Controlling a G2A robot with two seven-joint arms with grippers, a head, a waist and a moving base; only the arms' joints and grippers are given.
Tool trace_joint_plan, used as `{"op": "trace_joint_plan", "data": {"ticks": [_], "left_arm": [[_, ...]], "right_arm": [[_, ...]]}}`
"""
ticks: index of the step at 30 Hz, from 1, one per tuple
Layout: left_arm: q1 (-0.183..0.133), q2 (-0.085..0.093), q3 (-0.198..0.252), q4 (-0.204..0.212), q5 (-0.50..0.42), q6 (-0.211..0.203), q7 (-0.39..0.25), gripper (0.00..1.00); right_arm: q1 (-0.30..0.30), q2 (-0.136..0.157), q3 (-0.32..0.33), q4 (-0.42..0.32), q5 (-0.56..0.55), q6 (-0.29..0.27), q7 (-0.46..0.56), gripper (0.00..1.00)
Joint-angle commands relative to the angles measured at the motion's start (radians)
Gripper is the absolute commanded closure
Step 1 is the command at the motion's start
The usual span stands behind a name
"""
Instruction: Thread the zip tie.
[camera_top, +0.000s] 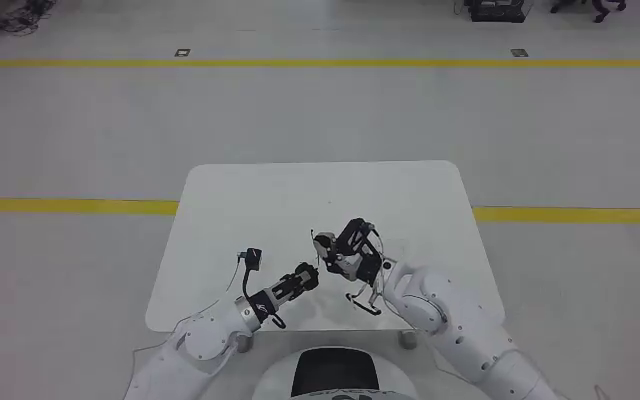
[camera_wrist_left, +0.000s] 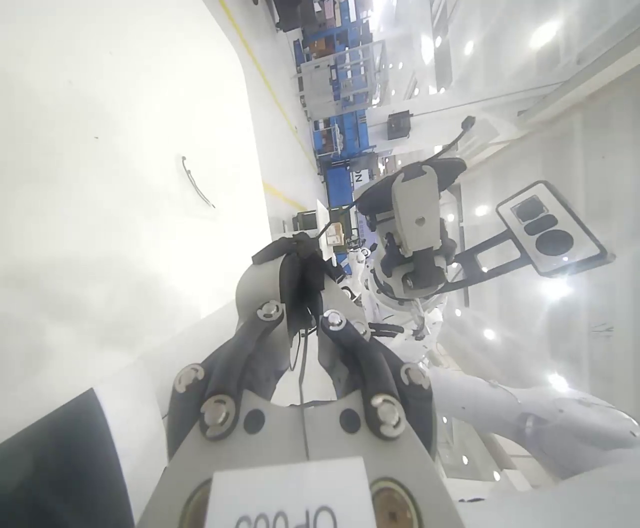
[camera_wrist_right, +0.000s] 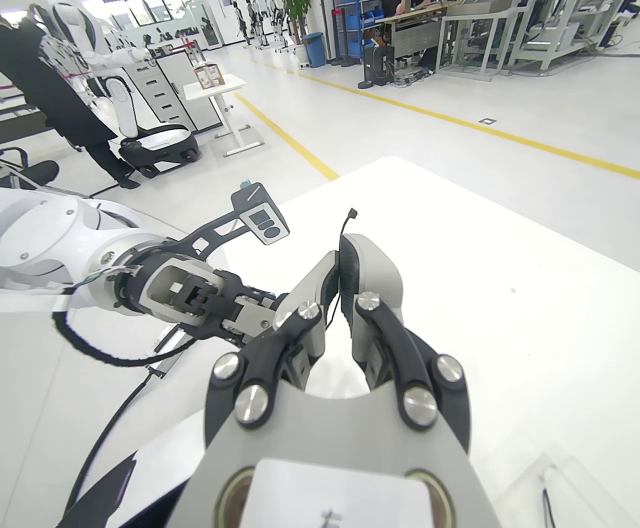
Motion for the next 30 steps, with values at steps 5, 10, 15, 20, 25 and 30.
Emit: {"op": "trace_joint_plan", "data": {"ticks": [5,10,15,20,25,30], "left_arm": [[0.0,0.0,0.0,0.0,0.0,0.0,0.0,1.0],[0.0,0.0,0.0,0.0,0.0,0.0,0.0,1.0],[0.0,0.0,0.0,0.0,0.0,0.0,0.0,1.0],[0.0,0.0,0.0,0.0,0.0,0.0,0.0,1.0],[0.0,0.0,0.0,0.0,0.0,0.0,0.0,1.0],[0.0,0.0,0.0,0.0,0.0,0.0,0.0,1.0]], "right_arm": [[-0.002,0.005,-0.003,-0.004,-0.011,0.0,-0.006,1.0],[-0.01,0.008,-0.001,-0.012,-0.018,0.0,-0.011,1.0],[-0.018,0.011,0.001,-0.02,-0.023,0.0,-0.011,1.0],[-0.024,0.013,0.004,-0.025,-0.027,0.0,-0.008,1.0],[-0.027,0.014,0.004,-0.025,-0.027,0.0,-0.006,1.0],[-0.024,0.014,-0.001,-0.021,-0.024,0.0,-0.007,1.0]]}}
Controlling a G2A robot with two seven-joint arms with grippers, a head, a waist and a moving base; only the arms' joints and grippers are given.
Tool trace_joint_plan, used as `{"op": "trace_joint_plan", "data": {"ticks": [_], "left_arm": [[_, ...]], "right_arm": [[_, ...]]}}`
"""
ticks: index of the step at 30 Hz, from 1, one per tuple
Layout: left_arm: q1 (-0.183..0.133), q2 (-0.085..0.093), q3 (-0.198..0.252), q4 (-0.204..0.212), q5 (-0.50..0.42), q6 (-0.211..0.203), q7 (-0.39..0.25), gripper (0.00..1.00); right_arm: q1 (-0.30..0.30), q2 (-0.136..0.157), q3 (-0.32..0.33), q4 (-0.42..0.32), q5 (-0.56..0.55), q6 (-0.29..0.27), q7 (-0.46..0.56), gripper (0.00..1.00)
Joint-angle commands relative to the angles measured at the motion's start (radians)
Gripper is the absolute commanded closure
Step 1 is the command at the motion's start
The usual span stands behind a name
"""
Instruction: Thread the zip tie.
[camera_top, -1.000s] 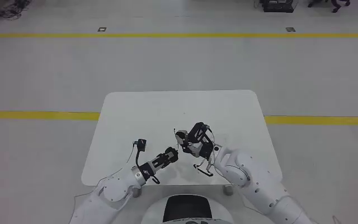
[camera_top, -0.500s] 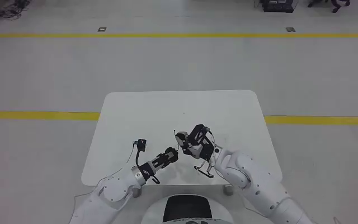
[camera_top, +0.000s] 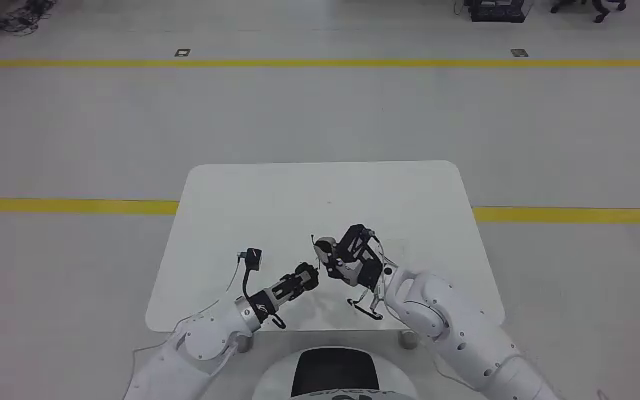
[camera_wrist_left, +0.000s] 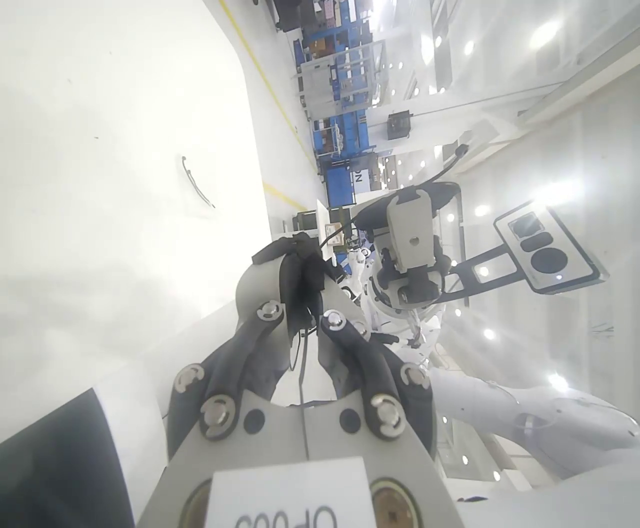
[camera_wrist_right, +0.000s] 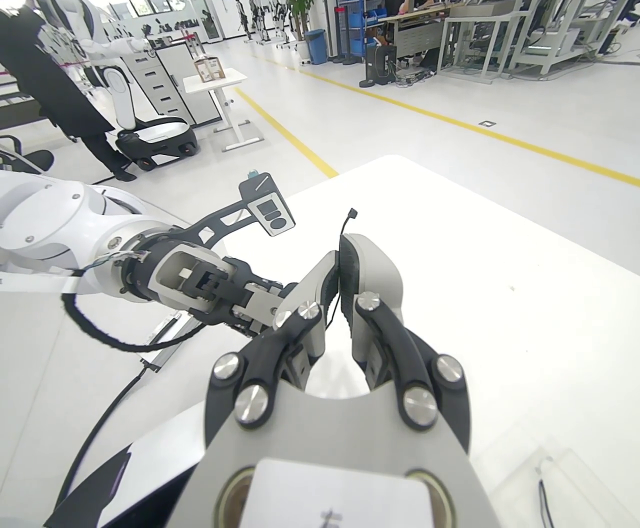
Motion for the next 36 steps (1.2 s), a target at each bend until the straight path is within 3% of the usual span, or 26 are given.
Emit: {"op": "trace_joint_plan", "data": {"ticks": [1,36], "left_arm": [[0.0,0.0,0.0,0.0,0.0,0.0,0.0,1.0],[0.0,0.0,0.0,0.0,0.0,0.0,0.0,1.0]], "right_arm": [[0.002,0.0,-0.002,0.002,0.001,0.0,0.0,1.0],[0.021,-0.006,-0.018,0.022,0.011,0.0,0.001,1.0]]}}
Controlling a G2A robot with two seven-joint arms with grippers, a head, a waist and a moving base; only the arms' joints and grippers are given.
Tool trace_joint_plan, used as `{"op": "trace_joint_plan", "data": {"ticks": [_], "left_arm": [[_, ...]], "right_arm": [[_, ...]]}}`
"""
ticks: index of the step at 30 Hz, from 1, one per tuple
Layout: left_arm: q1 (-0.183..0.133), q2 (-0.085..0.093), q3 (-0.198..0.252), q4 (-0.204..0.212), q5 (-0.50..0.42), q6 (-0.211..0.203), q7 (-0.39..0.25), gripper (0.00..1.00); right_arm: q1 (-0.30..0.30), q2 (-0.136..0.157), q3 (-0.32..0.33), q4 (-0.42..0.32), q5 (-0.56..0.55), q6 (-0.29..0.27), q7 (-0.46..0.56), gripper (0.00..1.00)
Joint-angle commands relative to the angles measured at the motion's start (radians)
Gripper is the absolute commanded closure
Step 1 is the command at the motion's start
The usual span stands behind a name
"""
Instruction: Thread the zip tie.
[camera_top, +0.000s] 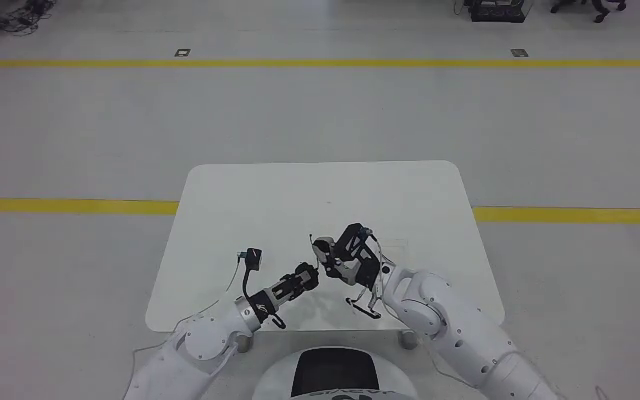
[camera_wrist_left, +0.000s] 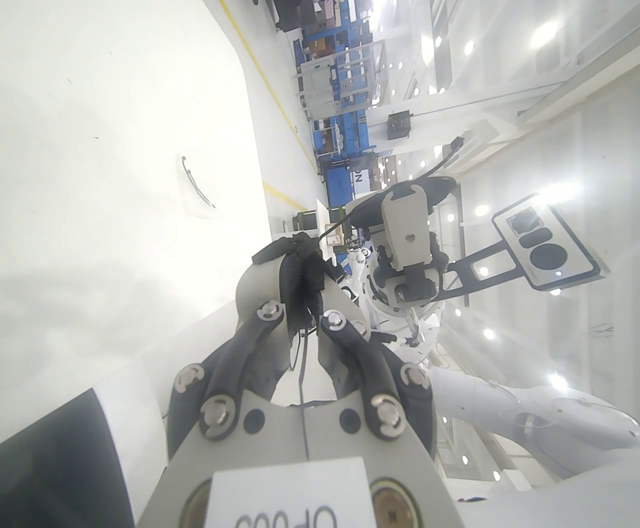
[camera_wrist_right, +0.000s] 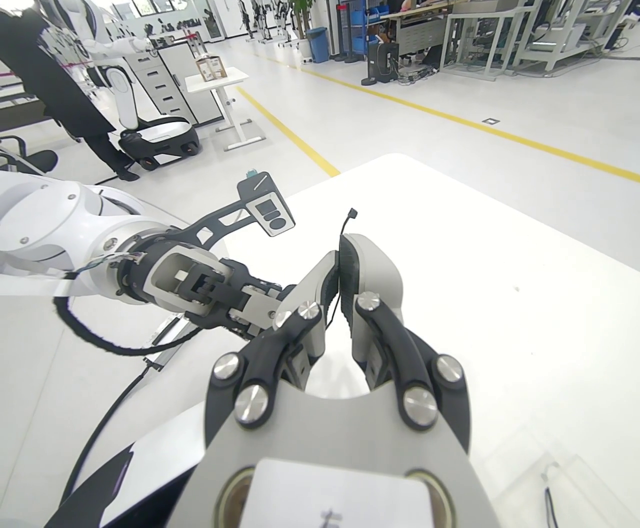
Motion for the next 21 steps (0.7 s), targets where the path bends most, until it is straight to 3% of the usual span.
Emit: {"op": "trace_joint_plan", "data": {"ticks": [1,21], "left_arm": [[0.0,0.0,0.0,0.0,0.0,0.0,0.0,1.0],[0.0,0.0,0.0,0.0,0.0,0.0,0.0,1.0]], "right_arm": [[0.001,0.0,-0.001,0.001,0.001,0.0,0.0,1.0],[-0.002,-0.004,0.004,0.005,-0.01,0.0,-0.005,1.0]]}}
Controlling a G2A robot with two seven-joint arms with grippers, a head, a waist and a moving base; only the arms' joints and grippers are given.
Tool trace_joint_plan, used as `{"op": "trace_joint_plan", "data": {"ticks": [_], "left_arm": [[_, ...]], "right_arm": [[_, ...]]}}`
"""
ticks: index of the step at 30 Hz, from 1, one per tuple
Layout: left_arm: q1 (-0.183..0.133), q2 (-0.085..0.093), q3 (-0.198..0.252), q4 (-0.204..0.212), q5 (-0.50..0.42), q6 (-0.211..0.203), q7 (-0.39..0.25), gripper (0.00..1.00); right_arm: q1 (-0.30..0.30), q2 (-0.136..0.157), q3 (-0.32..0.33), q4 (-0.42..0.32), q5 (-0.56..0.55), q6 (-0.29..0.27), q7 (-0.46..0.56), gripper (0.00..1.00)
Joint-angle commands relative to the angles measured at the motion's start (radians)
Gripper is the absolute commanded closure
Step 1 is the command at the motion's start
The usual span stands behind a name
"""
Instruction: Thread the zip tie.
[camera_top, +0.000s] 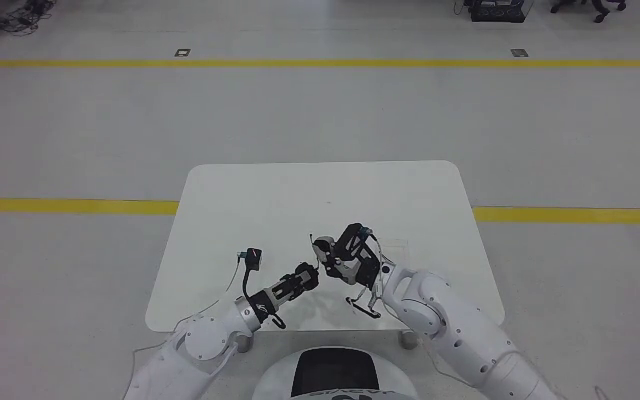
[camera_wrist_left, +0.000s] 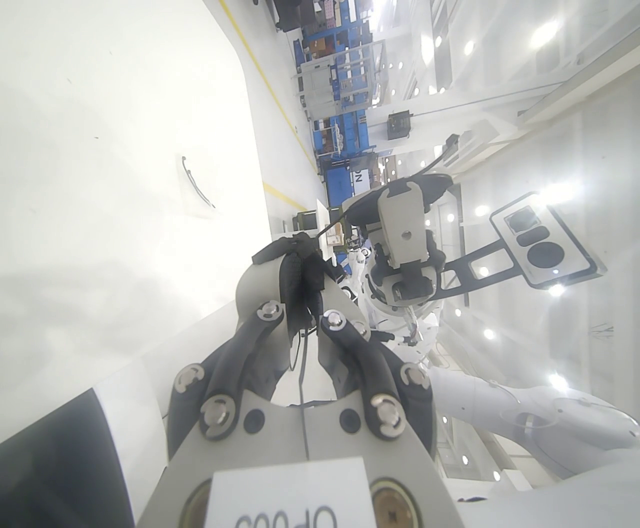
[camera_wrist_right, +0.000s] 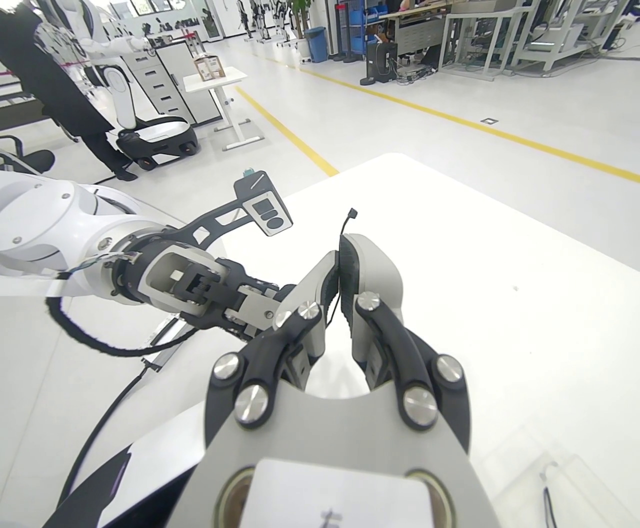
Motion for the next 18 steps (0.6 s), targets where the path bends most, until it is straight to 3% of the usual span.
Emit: {"op": "trace_joint_plan", "data": {"ticks": [1,18], "left_arm": [[0.0,0.0,0.0,0.0,0.0,0.0,0.0,1.0],[0.0,0.0,0.0,0.0,0.0,0.0,0.0,1.0]], "right_arm": [[0.0,0.0,0.0,0.0,-0.003,0.0,0.002,1.0],[0.004,-0.004,-0.002,0.006,-0.007,0.0,-0.009,1.0]]}}
